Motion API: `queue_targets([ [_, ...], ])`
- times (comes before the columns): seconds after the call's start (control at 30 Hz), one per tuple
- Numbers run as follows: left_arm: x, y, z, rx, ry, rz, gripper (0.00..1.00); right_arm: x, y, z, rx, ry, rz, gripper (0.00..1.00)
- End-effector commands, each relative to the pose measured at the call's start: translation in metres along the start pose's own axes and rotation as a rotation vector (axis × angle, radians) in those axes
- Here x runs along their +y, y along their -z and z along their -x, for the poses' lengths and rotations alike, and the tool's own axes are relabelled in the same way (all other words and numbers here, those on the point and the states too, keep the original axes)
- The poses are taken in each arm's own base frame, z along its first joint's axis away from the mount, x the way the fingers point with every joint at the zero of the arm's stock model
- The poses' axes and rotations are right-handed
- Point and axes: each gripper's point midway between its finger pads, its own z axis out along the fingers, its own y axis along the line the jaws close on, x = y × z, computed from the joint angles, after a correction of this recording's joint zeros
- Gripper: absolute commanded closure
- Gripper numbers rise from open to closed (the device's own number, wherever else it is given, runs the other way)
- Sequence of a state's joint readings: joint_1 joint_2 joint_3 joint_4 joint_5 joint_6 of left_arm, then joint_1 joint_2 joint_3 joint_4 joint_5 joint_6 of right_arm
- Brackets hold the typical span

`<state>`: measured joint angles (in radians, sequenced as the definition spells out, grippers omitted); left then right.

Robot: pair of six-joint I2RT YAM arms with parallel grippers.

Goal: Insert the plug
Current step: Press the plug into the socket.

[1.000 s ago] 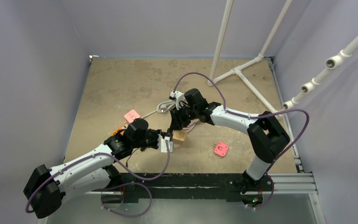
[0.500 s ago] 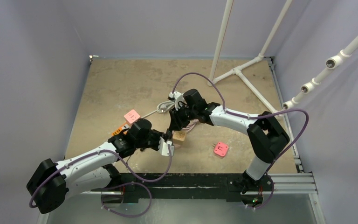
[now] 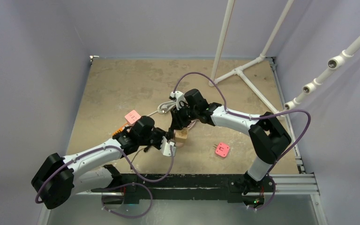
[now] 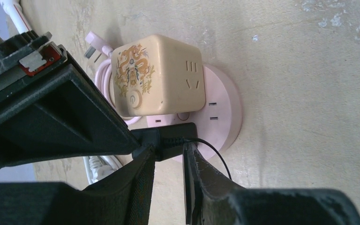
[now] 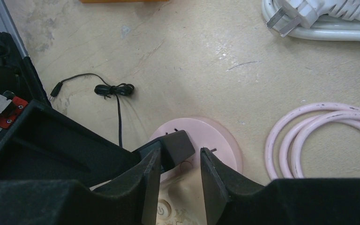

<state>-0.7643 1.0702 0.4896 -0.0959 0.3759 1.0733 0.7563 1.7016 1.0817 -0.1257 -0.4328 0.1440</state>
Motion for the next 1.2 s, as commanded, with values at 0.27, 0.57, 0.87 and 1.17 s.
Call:
queue_targets([
  [0.27,-0.005,-0.003,-0.021,0.028,-0.013,-0.113,0.85,-0.009,0.001,-0.029,0.084,0.007,-0.078,0.63],
  [0.57,-0.021,-0.003,-0.029,0.037,0.004,-0.178,0.88,-0.012,0.005,-0.038,0.105,-0.005,-0.111,0.66],
  [0.87,-0.051,0.003,-0.039,0.07,0.024,-0.277,0.9,-0.015,0.007,-0.042,0.134,-0.016,-0.147,0.67],
  [1.17,-0.075,0.006,-0.044,0.073,-0.011,-0.371,0.91,-0.01,0.009,-0.053,0.179,-0.098,-0.178,0.7],
])
